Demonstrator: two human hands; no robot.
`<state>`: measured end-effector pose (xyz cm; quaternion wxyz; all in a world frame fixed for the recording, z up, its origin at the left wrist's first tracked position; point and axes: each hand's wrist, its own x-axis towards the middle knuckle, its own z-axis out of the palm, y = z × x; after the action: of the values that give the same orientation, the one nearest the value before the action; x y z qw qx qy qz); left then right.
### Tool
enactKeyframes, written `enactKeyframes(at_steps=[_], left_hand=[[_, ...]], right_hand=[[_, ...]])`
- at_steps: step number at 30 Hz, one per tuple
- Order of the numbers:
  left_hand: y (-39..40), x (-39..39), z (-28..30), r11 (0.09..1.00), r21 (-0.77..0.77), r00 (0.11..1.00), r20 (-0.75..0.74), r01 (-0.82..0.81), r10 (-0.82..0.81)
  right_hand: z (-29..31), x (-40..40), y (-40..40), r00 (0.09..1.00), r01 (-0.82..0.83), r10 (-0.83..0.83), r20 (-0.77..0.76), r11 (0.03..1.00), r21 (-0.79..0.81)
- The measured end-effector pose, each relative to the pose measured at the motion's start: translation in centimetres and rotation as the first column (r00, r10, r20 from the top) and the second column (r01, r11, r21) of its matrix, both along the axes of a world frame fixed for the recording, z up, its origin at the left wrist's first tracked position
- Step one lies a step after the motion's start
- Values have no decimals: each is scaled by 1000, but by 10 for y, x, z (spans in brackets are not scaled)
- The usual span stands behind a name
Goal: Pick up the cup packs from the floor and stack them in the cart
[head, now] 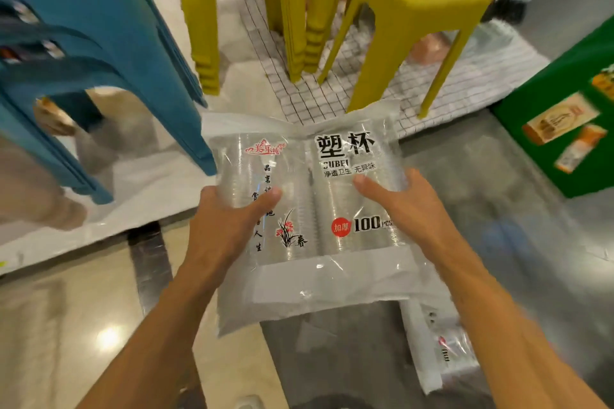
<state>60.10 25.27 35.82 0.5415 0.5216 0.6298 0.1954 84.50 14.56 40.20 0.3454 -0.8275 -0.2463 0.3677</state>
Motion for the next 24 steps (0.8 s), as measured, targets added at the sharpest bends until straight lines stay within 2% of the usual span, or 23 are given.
enactKeyframes(at_steps=[7, 12, 15, 19, 24], left_hand=[[51, -74, 300, 981, 183, 996, 75, -68, 56], [57, -159, 462, 949, 258, 983, 90, -181, 163], [48, -224, 532, 927, 294, 972, 43, -232, 229], [26, -312, 598, 888, 343, 951, 68, -306, 302], [-4, -421, 636, 798, 384, 876, 64, -464, 478]], right_hand=[[291, -64, 66, 986, -150, 136, 96, 977, 155], [453, -136, 93, 964, -265, 245, 105, 925, 273], [514, -196, 103, 932, -356, 317, 175, 889, 288], [561, -277, 119, 893, -451, 414, 179, 828, 334], [590, -386, 146, 806, -589, 553, 213, 709, 388]])
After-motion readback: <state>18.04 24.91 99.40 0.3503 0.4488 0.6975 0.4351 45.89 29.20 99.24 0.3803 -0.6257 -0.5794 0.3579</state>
